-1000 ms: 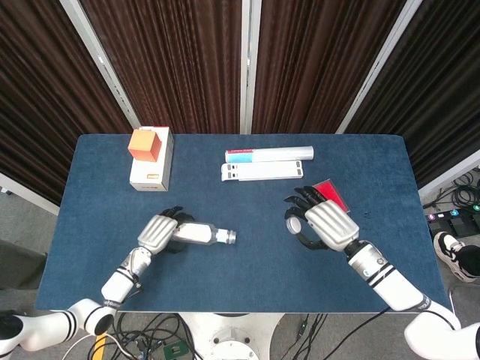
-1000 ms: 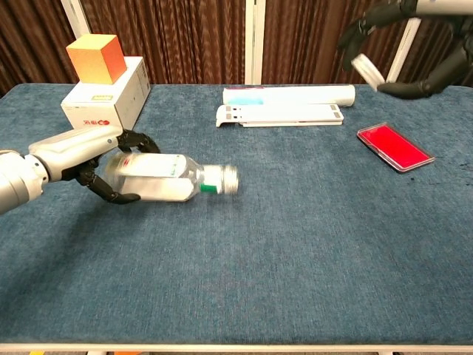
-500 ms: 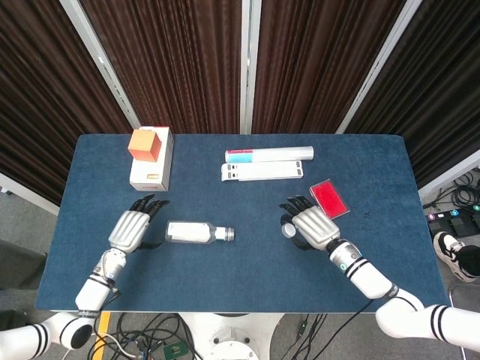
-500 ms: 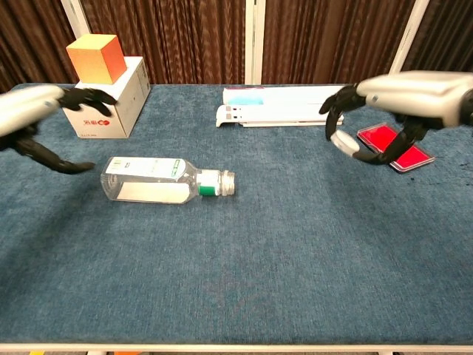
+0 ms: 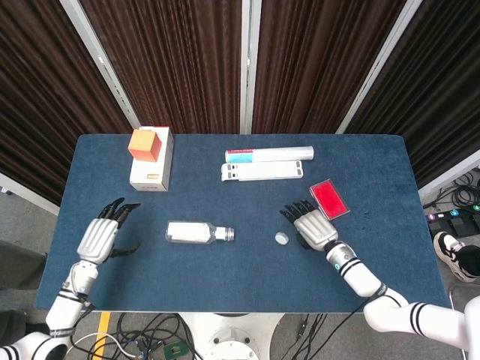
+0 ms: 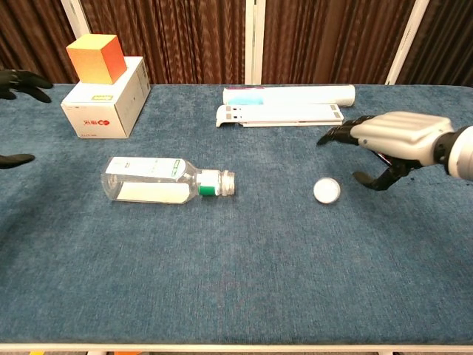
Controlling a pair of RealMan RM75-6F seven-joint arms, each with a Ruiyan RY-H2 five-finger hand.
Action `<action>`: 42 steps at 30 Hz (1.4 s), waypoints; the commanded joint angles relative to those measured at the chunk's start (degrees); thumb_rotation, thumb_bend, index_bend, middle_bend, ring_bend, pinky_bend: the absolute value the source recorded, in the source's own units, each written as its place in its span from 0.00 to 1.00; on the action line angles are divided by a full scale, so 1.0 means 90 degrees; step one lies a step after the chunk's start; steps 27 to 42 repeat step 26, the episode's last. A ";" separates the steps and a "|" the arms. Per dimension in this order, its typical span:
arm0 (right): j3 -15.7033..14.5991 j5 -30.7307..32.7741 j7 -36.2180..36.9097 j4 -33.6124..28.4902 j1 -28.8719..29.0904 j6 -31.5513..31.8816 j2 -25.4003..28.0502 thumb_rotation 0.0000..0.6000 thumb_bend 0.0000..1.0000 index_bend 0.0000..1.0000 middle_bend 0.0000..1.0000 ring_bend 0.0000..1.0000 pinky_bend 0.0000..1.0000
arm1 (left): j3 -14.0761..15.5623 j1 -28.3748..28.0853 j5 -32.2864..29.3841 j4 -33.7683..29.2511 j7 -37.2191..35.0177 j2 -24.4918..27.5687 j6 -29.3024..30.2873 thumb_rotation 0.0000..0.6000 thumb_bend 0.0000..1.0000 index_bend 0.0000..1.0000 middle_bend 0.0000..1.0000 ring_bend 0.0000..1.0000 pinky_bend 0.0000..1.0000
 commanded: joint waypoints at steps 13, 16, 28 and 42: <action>-0.0356 -0.1389 0.2397 -0.1373 -0.2239 0.3318 0.2571 1.00 0.50 0.00 0.03 0.00 0.00 | 0.0021 0.1119 -0.0239 0.0584 -0.0110 0.1196 0.1088 1.00 0.21 0.16 0.17 0.03 0.11; -0.0459 -0.1607 0.2881 -0.1458 -0.2820 0.4125 0.2762 1.00 0.50 0.00 0.02 0.00 0.00 | 0.0179 0.1418 -0.0138 0.0436 -0.0376 0.1506 0.1270 1.00 0.21 0.16 0.17 0.03 0.11; -0.0575 -0.1910 0.3211 -0.1545 -0.3500 0.4712 0.2786 1.00 0.50 0.00 0.02 0.00 0.00 | 0.0338 0.2071 0.0078 -0.0157 -0.0006 0.1694 0.1947 1.00 0.21 0.16 0.17 0.03 0.10; -0.0575 -0.1910 0.3211 -0.1545 -0.3500 0.4712 0.2786 1.00 0.50 0.00 0.02 0.00 0.00 | 0.0338 0.2071 0.0078 -0.0157 -0.0006 0.1694 0.1947 1.00 0.21 0.16 0.17 0.03 0.10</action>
